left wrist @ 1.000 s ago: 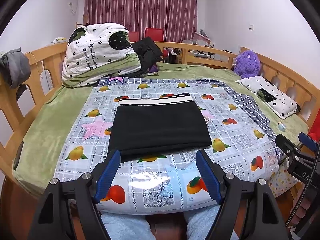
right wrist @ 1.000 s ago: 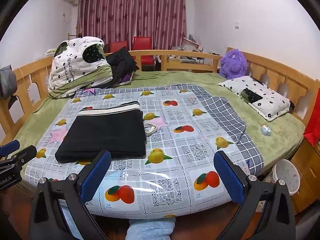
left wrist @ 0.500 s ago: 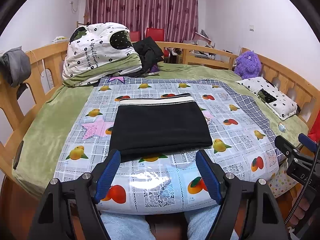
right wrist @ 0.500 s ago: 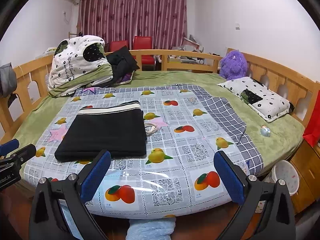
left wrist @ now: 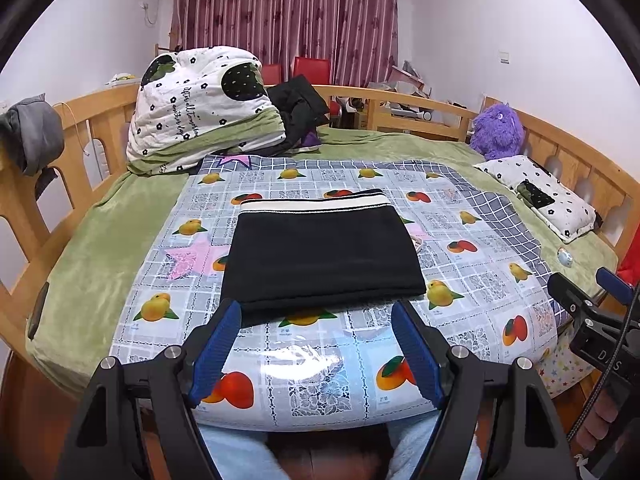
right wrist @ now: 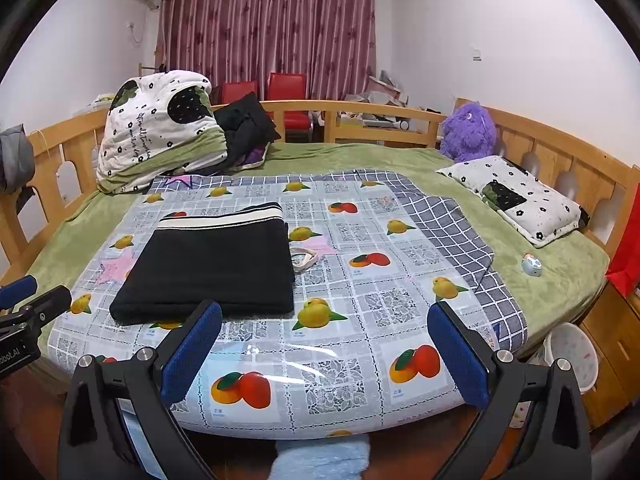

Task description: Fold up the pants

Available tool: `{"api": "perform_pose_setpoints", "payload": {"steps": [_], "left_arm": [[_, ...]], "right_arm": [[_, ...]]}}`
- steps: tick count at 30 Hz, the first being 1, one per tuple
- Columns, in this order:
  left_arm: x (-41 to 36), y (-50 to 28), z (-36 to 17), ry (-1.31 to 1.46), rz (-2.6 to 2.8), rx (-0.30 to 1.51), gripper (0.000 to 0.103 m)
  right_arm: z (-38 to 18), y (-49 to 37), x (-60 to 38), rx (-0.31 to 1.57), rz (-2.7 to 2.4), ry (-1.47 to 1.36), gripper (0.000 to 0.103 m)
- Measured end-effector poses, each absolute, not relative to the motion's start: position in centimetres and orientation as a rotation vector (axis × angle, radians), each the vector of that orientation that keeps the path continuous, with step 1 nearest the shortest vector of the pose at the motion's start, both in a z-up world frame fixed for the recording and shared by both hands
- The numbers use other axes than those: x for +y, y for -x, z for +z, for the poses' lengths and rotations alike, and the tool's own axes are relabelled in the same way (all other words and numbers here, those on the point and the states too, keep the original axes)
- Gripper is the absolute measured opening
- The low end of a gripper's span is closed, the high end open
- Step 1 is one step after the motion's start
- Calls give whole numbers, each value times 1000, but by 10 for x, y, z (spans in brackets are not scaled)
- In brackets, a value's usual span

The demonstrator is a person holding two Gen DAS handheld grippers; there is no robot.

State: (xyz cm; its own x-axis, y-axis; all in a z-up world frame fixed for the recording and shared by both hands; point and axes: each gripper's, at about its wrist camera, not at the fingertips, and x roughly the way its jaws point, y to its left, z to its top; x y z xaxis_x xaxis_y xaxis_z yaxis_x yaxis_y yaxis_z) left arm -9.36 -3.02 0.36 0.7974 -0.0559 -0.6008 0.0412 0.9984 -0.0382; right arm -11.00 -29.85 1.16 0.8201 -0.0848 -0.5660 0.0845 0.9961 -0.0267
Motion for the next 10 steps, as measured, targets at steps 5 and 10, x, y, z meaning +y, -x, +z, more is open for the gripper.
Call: {"api": "perform_pose_setpoints", "payload": {"steps": [5,10], "left_arm": [[-30,93,4,22,-40,641,76],[-33,89,6,33,-21,628,76]], "right_arm": [[13,105,-300,602,-83,0,101],[9,97,-298,610,-79,17,101]]}}
